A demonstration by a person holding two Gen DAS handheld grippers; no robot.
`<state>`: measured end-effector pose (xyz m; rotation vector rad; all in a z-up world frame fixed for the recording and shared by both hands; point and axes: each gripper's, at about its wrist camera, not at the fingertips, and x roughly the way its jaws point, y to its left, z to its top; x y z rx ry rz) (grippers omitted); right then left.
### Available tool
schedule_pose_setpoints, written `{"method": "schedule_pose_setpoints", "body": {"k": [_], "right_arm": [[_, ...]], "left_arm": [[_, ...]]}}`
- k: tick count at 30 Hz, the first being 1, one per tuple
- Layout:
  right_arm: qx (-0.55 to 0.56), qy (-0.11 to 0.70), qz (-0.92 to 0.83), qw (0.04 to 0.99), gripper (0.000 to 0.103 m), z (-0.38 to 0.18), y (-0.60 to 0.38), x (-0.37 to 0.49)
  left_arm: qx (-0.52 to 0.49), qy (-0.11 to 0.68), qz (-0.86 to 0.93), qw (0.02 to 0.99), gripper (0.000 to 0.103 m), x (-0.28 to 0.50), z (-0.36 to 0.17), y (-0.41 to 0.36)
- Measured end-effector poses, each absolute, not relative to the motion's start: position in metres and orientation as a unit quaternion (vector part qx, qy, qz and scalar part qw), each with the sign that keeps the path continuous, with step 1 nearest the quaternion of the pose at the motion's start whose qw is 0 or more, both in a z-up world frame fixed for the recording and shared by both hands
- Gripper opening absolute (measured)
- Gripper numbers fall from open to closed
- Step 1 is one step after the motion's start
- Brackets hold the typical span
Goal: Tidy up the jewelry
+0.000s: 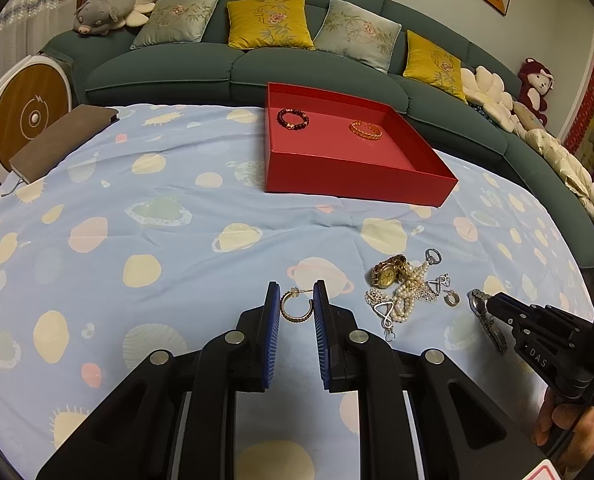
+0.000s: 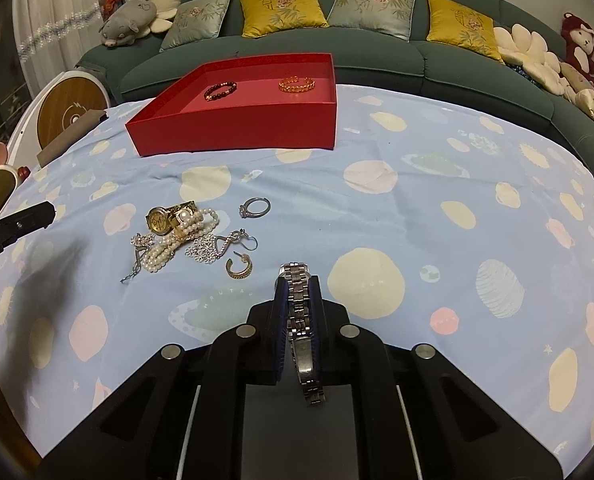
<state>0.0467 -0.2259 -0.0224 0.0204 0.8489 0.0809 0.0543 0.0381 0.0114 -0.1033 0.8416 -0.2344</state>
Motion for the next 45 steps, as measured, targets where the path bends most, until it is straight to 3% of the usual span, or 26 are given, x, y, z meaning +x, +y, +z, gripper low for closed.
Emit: {"method": "schedule_pose_setpoints", "body": {"k": [17, 27, 37, 45], "right_arm": [[0.049, 0.354, 0.073, 0.931, 0.009, 0.052, -0.221, 0.056], [0.042, 0.315, 0.092, 0.944, 0.009, 0.111, -0.217, 0.134], [0.064, 0.335, 0.087, 0.936, 0.009, 0.091, -0.209, 0.246], [0.069, 0.364, 0.069, 0.926, 0.009, 0.053, -0.208, 0.296]], "left_arm": [[-0.062, 0.384, -0.151, 0.909, 0.014, 0.066, 0.056, 0.019], [-0.003, 0.353, -0.159, 0.922, 0.014, 0.153, 0.105, -0.008], [-0.02, 0.384, -0.146, 0.912, 0.014, 0.265, 0.08, -0.026], [-0.025, 0.417, -0.126, 0.9, 0.014, 0.309, 0.041, -0.028]]}}
